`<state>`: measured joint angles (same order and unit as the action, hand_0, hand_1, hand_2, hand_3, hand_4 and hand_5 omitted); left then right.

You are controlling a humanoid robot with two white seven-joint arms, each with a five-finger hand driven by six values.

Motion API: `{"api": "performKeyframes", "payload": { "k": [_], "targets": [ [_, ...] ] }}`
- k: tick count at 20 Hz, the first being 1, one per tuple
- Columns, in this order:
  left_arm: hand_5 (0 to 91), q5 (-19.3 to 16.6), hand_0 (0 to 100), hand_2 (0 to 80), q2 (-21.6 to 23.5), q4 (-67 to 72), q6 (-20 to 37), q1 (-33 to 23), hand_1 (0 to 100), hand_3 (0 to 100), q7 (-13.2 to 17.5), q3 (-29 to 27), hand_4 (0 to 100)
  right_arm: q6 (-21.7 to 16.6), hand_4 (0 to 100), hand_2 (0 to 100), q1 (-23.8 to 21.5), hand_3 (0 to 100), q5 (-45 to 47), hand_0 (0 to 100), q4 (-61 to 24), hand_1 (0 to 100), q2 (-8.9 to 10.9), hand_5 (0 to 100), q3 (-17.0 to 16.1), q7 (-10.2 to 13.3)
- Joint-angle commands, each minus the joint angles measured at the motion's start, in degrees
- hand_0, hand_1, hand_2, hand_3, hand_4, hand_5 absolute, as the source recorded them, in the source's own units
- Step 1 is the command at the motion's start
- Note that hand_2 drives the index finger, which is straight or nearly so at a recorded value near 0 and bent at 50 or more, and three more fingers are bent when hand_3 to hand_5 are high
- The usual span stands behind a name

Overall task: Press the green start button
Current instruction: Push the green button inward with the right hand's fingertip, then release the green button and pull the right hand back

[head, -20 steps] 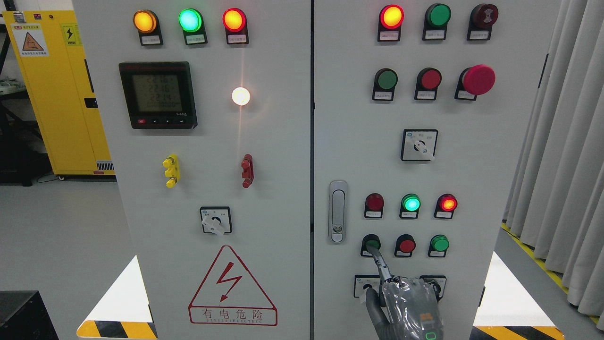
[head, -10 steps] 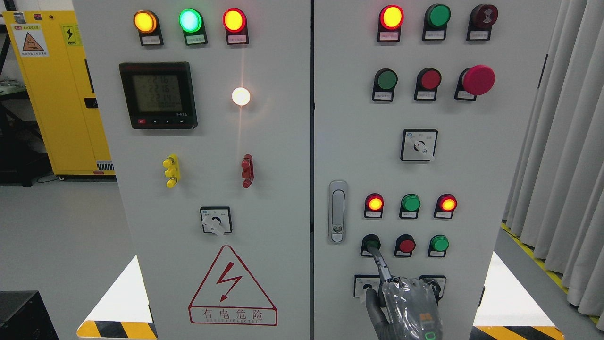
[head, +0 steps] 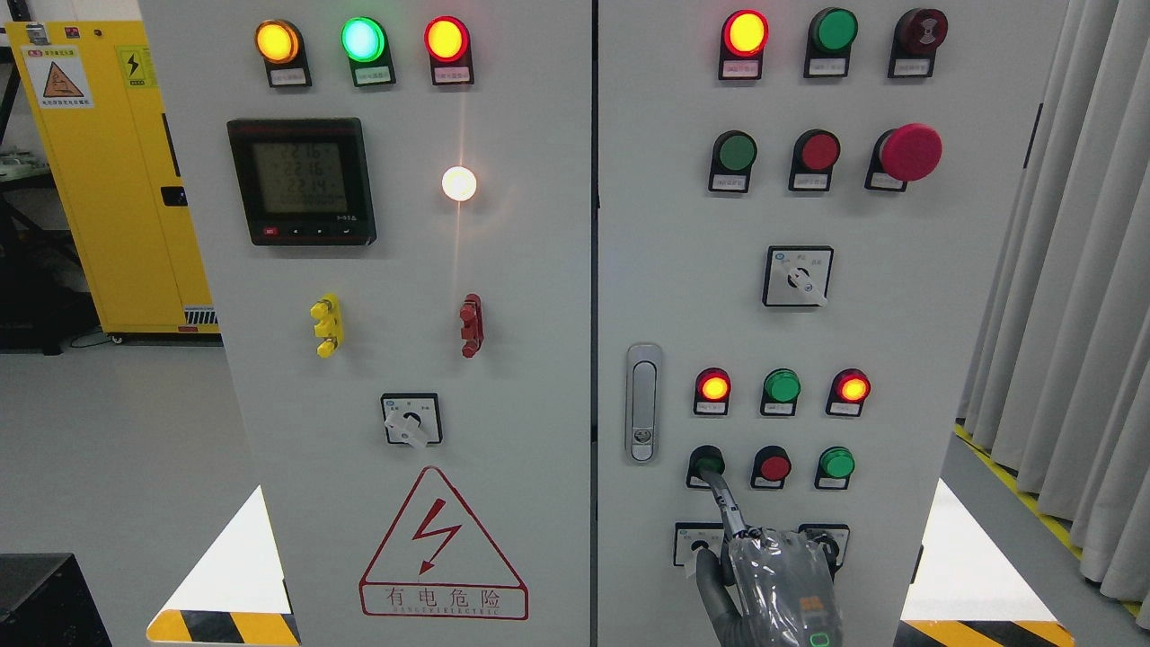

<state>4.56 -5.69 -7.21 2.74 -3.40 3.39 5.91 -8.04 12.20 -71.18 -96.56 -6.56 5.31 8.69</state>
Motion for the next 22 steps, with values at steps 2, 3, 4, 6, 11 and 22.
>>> {"api": "performKeyframes", "payload": {
  "k": [2,3,4,6,11,22],
  "targets": [
    [0.0,0.0,12,0.0,0.1,0.0,0.0,0.1,56,0,0.0,0.0,0,-0.2,100,0,-0.7,91,0.2,74,-2.9,96,-0.03,100,0.1,0.9],
    [0.0,0.0,12,0.0,0.0,0.0,0.0,0.0,56,0,0.0,0.0,0,-0.2,100,0,-0.8,91,0.2,74,-3.6,96,-0.03,100,0.1,1.0],
    [0.0,0.0,12,0.0,0.0,0.0,0.0,0.1,56,0,0.0,0.0,0,-0.2,100,0,-0.9,91,0.2,74,-4.1,96,-0.03,100,0.1,1.2],
    [0.0,0.0,12,0.0,0.0,0.0,0.0,0.0,56,0,0.0,0.1,0,-0.3,100,0,-1.3,91,0.2,74,-5.2,96,-0.03,100,0.1,1.7],
    [0.0,0.0,12,0.0,0.0,0.0,0.0,0.0,56,0,0.0,0.1,0,-0.8,100,0,-3.1,91,0.4,75,-6.6,96,-0.03,100,0.2,2.3],
    [0.0,0.0,12,0.0,0.0,0.0,0.0,0.0,56,0,0.0,0.0,0,-8.1,82,0,-8.1,73,34.1,82,-7.9,93,0.23,83,3.4,0.8]
  ]
}}
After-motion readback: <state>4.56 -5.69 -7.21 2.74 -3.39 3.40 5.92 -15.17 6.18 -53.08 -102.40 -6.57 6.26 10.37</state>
